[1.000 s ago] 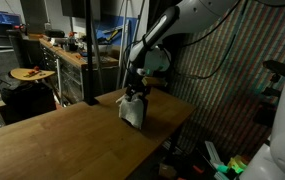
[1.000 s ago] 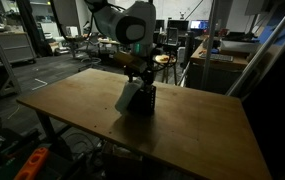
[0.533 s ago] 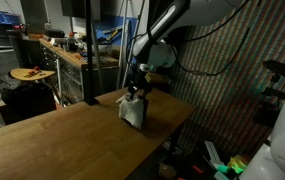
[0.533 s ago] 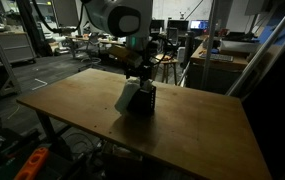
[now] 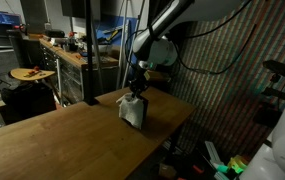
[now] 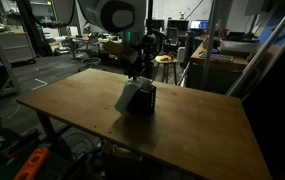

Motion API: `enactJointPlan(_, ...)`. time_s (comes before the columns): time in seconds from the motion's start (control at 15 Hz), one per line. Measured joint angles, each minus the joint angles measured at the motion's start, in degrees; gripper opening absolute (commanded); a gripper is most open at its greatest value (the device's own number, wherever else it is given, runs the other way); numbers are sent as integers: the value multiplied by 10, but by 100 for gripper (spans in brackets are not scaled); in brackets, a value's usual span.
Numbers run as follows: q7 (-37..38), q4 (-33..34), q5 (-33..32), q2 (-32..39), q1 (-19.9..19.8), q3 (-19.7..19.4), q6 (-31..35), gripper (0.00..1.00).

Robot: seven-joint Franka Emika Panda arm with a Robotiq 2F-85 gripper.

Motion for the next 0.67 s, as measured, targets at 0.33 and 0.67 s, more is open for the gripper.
enactJointPlan(0.33, 0, -12, -2, 1, 7, -4, 51, 4)
enactJointPlan(0.67, 11, -12, -30, 20, 9, -14, 94, 3)
